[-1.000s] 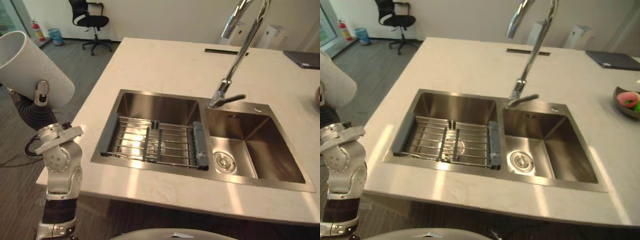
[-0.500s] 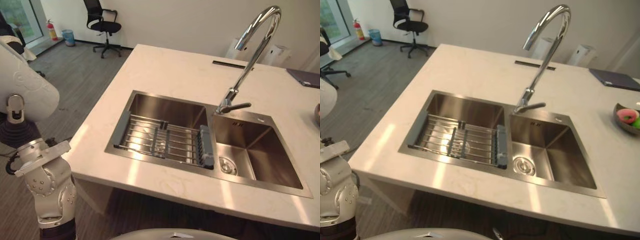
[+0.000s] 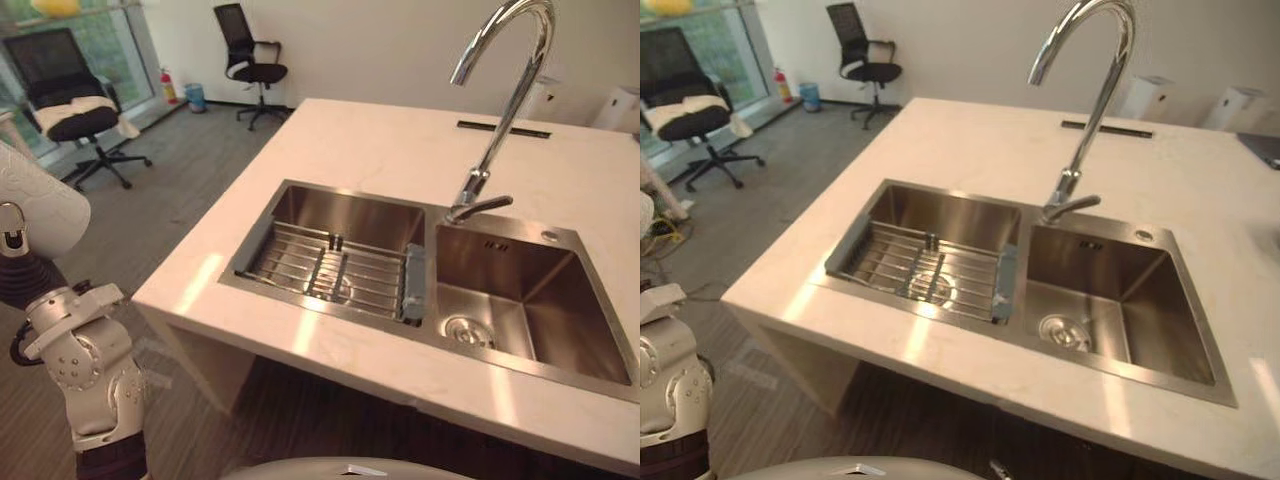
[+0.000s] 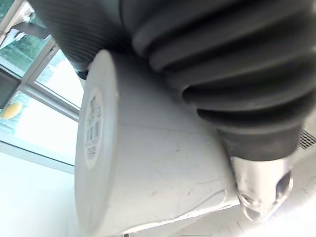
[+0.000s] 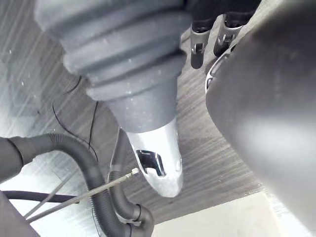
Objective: Walk over to the sink, pick up the cup, carry it to the dishwasher, place the cup inside the dishwasher, then close the dishwasher door
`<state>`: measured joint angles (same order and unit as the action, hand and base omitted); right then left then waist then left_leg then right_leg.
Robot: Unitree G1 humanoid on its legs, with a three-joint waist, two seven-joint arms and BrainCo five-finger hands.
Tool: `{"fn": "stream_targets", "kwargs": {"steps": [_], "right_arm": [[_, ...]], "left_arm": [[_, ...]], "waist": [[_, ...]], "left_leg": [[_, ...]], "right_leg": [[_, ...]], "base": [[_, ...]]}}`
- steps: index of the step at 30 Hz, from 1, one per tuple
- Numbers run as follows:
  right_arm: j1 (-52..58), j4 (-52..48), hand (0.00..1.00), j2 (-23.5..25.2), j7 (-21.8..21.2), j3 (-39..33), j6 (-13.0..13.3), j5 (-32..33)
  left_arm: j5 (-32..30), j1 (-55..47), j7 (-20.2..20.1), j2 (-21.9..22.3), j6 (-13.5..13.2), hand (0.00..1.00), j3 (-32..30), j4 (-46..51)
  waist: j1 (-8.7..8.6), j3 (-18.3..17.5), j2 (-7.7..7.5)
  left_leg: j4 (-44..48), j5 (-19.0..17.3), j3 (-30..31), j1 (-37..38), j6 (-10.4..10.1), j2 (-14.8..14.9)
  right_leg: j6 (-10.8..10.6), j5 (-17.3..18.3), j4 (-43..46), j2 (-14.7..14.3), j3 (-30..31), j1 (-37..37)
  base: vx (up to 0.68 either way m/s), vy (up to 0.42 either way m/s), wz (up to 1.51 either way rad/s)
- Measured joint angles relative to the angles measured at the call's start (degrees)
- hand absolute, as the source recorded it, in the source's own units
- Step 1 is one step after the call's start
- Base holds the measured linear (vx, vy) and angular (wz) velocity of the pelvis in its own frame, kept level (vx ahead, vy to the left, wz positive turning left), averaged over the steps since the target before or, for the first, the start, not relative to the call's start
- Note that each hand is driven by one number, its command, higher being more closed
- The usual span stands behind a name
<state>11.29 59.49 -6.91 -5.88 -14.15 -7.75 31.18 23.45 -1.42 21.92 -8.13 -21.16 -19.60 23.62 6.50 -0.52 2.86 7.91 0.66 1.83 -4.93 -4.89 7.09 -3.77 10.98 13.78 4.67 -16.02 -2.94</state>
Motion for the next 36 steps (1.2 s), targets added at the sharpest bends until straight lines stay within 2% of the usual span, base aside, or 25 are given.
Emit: {"fn": "stream_targets", "kwargs": {"steps": [1,3,4,7,9,11,12,13,15,16,17,18,19,20,21,22,23,24,25,26,29,30,33,34,36], "right_arm": [[0.07,0.02,0.00,-0.23,-0.11,0.64,-0.11,-0.15],[0.44,0.14,0.00,-0.54,0.09,0.57,-0.19,-0.56],[0.71,0.13,0.00,-0.43,0.05,0.57,0.16,-1.57],[-0.73,0.96,0.00,-1.40,-0.01,0.55,1.81,-7.04],[-1.31,1.23,0.00,-2.41,-0.10,0.46,1.95,-9.38],[-2.17,1.46,0.00,-2.57,-0.60,0.22,2.45,-10.02],[-2.44,2.25,0.00,-2.85,-1.29,-0.79,2.54,-10.13],[-2.79,2.53,0.00,-3.86,-1.79,-2.27,2.31,-10.64],[-2.67,4.79,0.00,-3.61,-4.21,-1.65,2.75,-15.42],[-2.52,5.20,0.00,-2.22,-5.96,-0.10,2.56,-19.85],[-2.32,5.05,0.00,-2.29,-6.44,0.67,2.82,-21.84],[-2.19,4.37,0.00,-3.44,-6.55,1.22,3.05,-23.98],[-2.31,4.21,0.00,-5.16,-6.37,2.20,3.05,-24.71],[-2.12,4.08,0.00,-5.92,-6.24,2.92,3.02,-24.11],[-2.65,3.67,0.00,-6.21,-6.18,4.13,2.99,-23.55],[-3.26,2.39,0.00,-5.70,-6.31,6.15,2.71,-22.86],[-3.72,1.22,0.00,-4.23,-6.47,7.96,2.56,-21.11],[-3.73,0.92,0.00,-3.73,-6.32,8.41,2.46,-20.16],[-4.49,1.39,0.00,-4.93,-5.16,8.31,2.16,-18.95],[-4.34,1.69,0.00,-5.65,-4.77,8.27,1.87,-17.32],[-4.10,2.25,0.00,-5.78,-3.58,6.63,0.59,-13.60],[-4.04,2.25,0.00,-5.70,-3.62,6.09,0.41,-13.14],[-2.21,1.99,0.00,-3.67,-3.65,1.36,1.06,-12.30],[-1.34,1.98,0.00,-2.57,-3.69,-0.17,1.61,-12.22],[0.31,2.13,0.00,-0.53,-3.71,-0.46,2.61,-11.14]], "left_arm": [[0.00,-0.03,-0.29,-0.39,0.51,1.00,-0.04,0.09],[0.03,-0.11,-1.55,-1.46,1.45,1.00,-0.90,0.67],[0.04,-0.09,-2.47,-2.47,1.60,1.00,-1.66,0.72],[0.15,0.04,-4.94,-3.03,1.98,1.00,-3.13,2.45],[1.46,0.07,-5.55,-4.59,2.07,1.00,-3.24,2.77],[3.48,0.28,-7.38,-7.72,2.31,1.00,-3.28,2.54],[4.63,1.24,-9.20,-9.13,3.09,1.00,-3.24,1.81],[5.51,3.65,-10.93,-9.18,4.69,1.00,-2.92,0.10],[7.80,6.47,-12.67,-9.22,8.70,1.00,-1.34,-3.52],[8.03,9.40,-13.29,-9.32,10.75,1.00,-0.10,-6.55],[8.03,10.31,-13.63,-8.53,11.49,1.00,1.24,-7.62],[7.82,10.00,-14.63,-8.64,12.80,1.00,5.03,-9.15],[7.67,9.82,-15.68,-8.61,14.18,1.00,8.25,-10.13],[7.45,9.85,-16.63,-8.31,15.18,1.00,11.72,-11.21],[7.23,10.07,-16.99,-7.43,15.33,1.00,12.69,-11.98],[7.25,11.17,-17.04,-6.85,15.35,1.00,12.46,-12.55],[7.28,13.80,-17.24,-8.02,15.39,1.00,12.53,-13.39],[7.35,14.70,-17.40,-8.66,15.42,1.00,12.72,-13.70],[7.76,12.17,-17.85,-5.96,15.05,1.00,13.12,-15.07],[7.78,9.46,-18.02,-4.67,15.63,1.00,13.56,-15.56],[7.70,4.24,-18.18,-1.89,15.55,1.00,13.45,-15.14],[7.70,3.62,-18.26,-1.41,15.51,1.00,13.50,-15.03],[6.61,-0.67,-19.23,0.97,15.35,1.00,16.98,-14.51],[6.43,-2.35,-19.66,1.93,15.29,1.00,19.54,-14.54],[5.67,-2.90,-20.00,2.61,15.26,1.00,22.87,-14.76]], "waist": [[0.22,0.54,0.39],[1.34,0.68,0.02],[1.10,0.77,-0.76],[1.55,0.83,-1.80],[1.53,0.57,-2.17],[1.14,0.21,-1.96],[0.77,-0.65,-1.50],[0.18,-1.61,-0.33],[-1.74,-1.69,-1.65],[-2.48,-2.64,-5.10],[-2.99,-2.16,-4.34],[-2.60,-1.94,-2.44],[-2.97,-1.97,-0.86],[-4.05,-1.05,-0.15],[-4.18,-0.93,1.40],[-4.20,-0.90,2.01],[-5.32,0.09,-1.05],[-6.09,0.83,-2.75],[-6.20,1.40,0.98],[-5.53,1.84,1.45],[-3.67,2.25,1.87],[-3.70,2.53,1.91],[-4.47,3.59,0.85],[-4.81,3.72,0.50],[-5.65,3.77,-1.65]], "left_leg": [[-0.50,0.60,2.01,-0.28,0.71,-0.45],[-1.17,0.18,0.73,-1.07,6.29,-0.49],[-1.52,-1.84,-3.81,-2.16,10.55,0.21],[4.57,-0.55,-13.83,-5.06,9.63,1.69],[10.35,-0.94,-15.61,-3.36,8.93,2.69],[17.09,-1.47,-14.84,-2.04,7.09,6.66],[19.38,3.24,-13.73,-1.76,8.33,9.19],[18.24,8.36,-14.21,-2.15,7.83,9.55],[14.62,9.63,-16.40,-3.73,9.41,7.48],[9.30,9.29,-16.82,-2.56,7.78,5.41],[13.12,6.55,-19.00,-2.63,7.37,6.74],[18.25,2.25,-23.11,-2.27,6.89,9.63],[16.84,1.20,-25.72,-1.71,6.01,9.30],[15.03,1.84,-28.17,-0.79,6.96,7.53],[11.57,1.89,-27.04,-0.23,7.04,7.60],[5.35,2.26,-25.84,1.15,6.07,7.28],[-0.54,2.38,-26.70,2.98,4.53,4.76],[-1.74,1.00,-28.23,3.72,2.61,2.89],[-5.78,0.18,-28.60,5.81,-0.96,4.02],[-8.67,1.19,-28.38,7.08,-0.60,2.00],[-11.01,1.61,-26.39,8.00,0.52,0.11],[-10.91,1.41,-25.22,7.92,0.85,-0.19],[-8.93,1.15,-17.09,6.48,2.51,-2.19],[-8.79,1.63,-12.63,5.40,3.30,-3.04],[-9.02,3.23,-4.70,2.77,3.59,-4.65]], "right_leg": [[0.38,1.74,1.74,0.29,-1.95,-0.04],[0.75,2.27,2.78,1.23,-6.42,-0.89],[1.50,1.30,1.45,2.91,-10.36,-1.73],[1.39,-0.86,1.11,7.77,-17.63,-0.49],[0.31,-2.77,0.92,11.78,-19.60,0.35],[-0.69,-4.74,-0.54,14.02,-21.26,0.65],[-1.35,-6.21,-2.04,14.48,-22.78,0.85],[-1.81,-7.06,-2.44,15.05,-23.87,0.77],[-1.12,-6.09,-5.09,12.13,-22.38,1.15],[2.87,-9.04,-11.18,8.19,-24.02,0.09],[2.71,-10.09,-11.42,8.25,-26.18,-1.52],[3.61,-9.63,-8.98,8.40,-28.63,-2.10],[3.71,-9.34,-5.70,9.45,-30.86,-2.14],[3.93,-7.44,2.36,13.07,-32.77,-0.08],[0.90,-4.37,2.11,10.67,-31.56,1.71],[1.25,-4.16,-4.87,4.97,-30.00,3.22],[3.97,-9.97,-14.54,1.34,-29.28,3.40],[6.30,-13.74,-15.29,1.98,-30.51,3.98],[6.17,-14.01,-13.96,1.05,-32.91,2.89],[4.46,-13.12,-13.03,2.30,-32.86,2.52],[3.64,-12.65,-9.54,5.06,-33.21,1.75],[3.53,-12.58,-8.31,5.51,-31.93,1.66],[6.11,-10.88,-1.94,7.81,-12.60,2.23],[8.86,-7.71,1.44,7.73,-3.26,4.09],[8.13,-1.29,1.03,3.74,11.58,3.63]], "base": [[-0.21,-0.131,1.09],[-0.17,-0.109,1.23],[-0.14,0.009,1.58],[-0.13,0.109,1.28],[-0.11,0.142,0.76],[-0.09,0.184,0.67],[-0.03,0.285,1.18],[-0.03,0.371,1.74],[-0.02,0.157,1.74],[-0.01,-0.108,1.50],[0.00,-0.076,1.66],[0.01,0.091,1.34],[0.01,0.244,1.53],[-0.02,0.258,1.36],[-0.12,0.156,1.15],[-0.18,0.025,1.17],[-0.19,-0.047,1.21],[-0.15,0.029,1.29],[-0.10,0.073,0.80],[-0.08,0.124,0.48],[-0.06,0.144,0.33],[-0.07,0.168,0.85],[-0.04,0.182,1.39],[-0.02,0.094,1.51],[0.00,-0.006,2.22]]}}
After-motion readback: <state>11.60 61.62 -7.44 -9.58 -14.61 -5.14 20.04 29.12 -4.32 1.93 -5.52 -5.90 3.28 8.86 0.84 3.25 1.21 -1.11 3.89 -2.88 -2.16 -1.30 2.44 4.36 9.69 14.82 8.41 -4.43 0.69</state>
